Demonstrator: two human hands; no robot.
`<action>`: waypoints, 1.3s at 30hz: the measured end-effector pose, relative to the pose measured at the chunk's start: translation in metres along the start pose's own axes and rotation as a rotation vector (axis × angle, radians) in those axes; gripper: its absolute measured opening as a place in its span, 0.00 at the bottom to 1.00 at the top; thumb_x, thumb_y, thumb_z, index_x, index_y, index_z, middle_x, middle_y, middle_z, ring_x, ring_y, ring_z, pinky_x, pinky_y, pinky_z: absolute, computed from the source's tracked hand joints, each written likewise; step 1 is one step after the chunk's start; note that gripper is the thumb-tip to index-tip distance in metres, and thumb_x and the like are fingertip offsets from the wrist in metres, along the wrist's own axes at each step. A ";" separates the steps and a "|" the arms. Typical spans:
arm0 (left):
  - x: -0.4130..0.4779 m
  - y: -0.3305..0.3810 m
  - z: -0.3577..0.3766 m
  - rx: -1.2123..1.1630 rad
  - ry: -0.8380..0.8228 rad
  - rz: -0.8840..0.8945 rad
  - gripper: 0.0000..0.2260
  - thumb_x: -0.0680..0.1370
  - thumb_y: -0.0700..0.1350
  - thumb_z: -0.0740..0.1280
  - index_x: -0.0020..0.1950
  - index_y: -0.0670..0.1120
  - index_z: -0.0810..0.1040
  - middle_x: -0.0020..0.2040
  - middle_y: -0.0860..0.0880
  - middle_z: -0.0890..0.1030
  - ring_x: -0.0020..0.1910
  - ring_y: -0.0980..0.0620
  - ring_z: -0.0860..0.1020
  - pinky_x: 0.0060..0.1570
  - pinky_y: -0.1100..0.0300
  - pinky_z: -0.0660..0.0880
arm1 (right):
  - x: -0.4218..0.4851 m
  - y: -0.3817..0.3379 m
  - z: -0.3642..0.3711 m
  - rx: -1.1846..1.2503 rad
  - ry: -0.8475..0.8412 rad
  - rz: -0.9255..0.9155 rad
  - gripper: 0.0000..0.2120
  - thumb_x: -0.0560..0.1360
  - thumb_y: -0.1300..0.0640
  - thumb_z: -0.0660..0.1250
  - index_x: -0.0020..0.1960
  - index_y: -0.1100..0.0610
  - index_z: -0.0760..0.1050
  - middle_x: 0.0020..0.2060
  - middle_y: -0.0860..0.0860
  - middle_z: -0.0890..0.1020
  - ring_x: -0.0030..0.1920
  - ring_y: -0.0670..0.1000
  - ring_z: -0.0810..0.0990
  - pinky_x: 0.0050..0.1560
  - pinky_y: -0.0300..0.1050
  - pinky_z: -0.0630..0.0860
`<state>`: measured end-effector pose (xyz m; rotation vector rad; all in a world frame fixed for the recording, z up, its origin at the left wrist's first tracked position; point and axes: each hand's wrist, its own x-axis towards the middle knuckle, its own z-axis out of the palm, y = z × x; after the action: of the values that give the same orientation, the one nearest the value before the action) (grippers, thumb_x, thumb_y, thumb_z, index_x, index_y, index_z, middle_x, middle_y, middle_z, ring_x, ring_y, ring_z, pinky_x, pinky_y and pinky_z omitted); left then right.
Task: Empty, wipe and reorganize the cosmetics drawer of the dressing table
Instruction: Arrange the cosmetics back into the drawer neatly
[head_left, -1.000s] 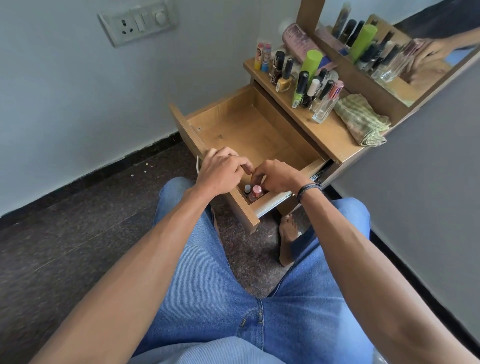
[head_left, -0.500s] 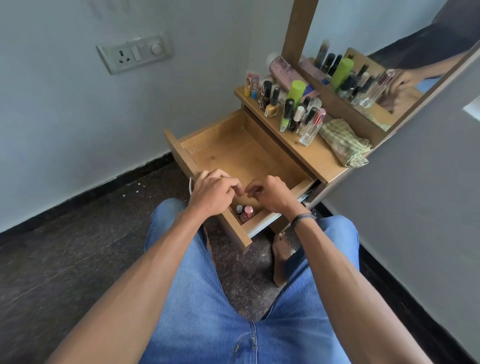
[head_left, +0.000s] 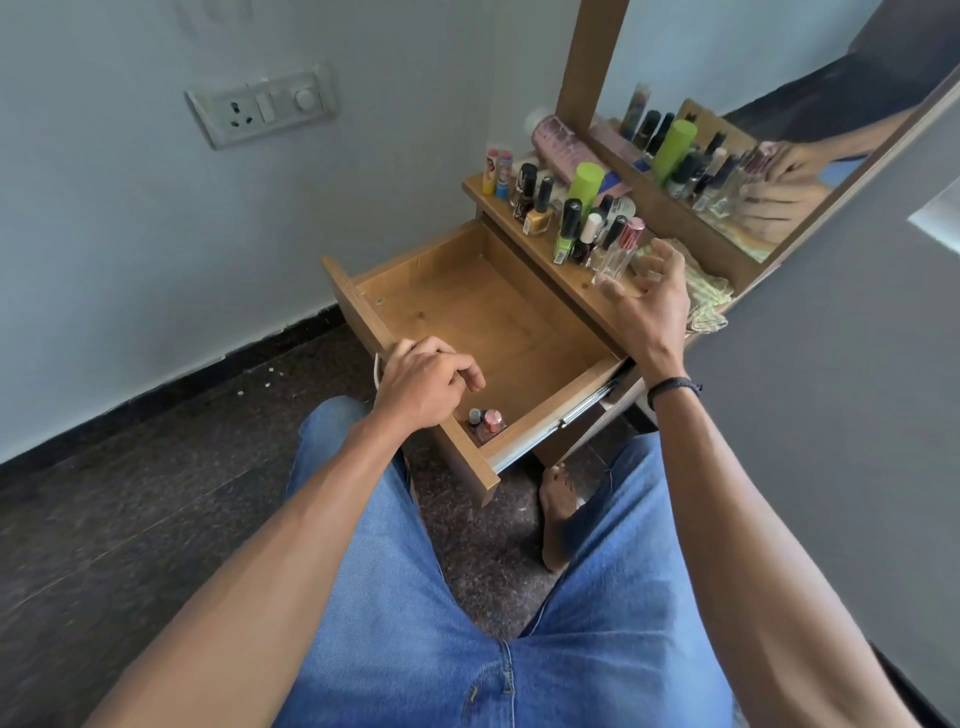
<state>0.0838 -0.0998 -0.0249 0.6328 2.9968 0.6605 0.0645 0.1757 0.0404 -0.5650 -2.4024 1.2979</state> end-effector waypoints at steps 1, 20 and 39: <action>0.000 0.000 -0.001 0.004 -0.002 -0.005 0.12 0.76 0.44 0.65 0.45 0.63 0.82 0.40 0.66 0.72 0.53 0.64 0.73 0.52 0.64 0.51 | 0.002 -0.001 0.002 -0.028 -0.006 -0.004 0.34 0.73 0.49 0.78 0.73 0.54 0.68 0.64 0.51 0.79 0.59 0.48 0.78 0.60 0.44 0.75; 0.003 0.003 -0.003 0.005 -0.033 0.013 0.13 0.76 0.44 0.67 0.48 0.63 0.82 0.39 0.71 0.73 0.56 0.62 0.73 0.53 0.61 0.54 | -0.102 0.019 0.040 -0.254 -0.434 -0.260 0.11 0.75 0.49 0.75 0.51 0.56 0.82 0.41 0.48 0.84 0.40 0.46 0.83 0.45 0.42 0.82; 0.005 -0.002 -0.001 0.087 -0.130 0.022 0.18 0.78 0.45 0.61 0.58 0.67 0.81 0.55 0.59 0.79 0.58 0.64 0.68 0.58 0.59 0.53 | -0.091 0.017 0.064 -0.707 -0.634 -0.298 0.08 0.75 0.48 0.69 0.44 0.53 0.77 0.32 0.47 0.78 0.38 0.54 0.77 0.59 0.54 0.68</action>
<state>0.0778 -0.1000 -0.0243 0.6850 2.9145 0.4727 0.1148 0.0930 -0.0174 0.0860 -3.3138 0.5072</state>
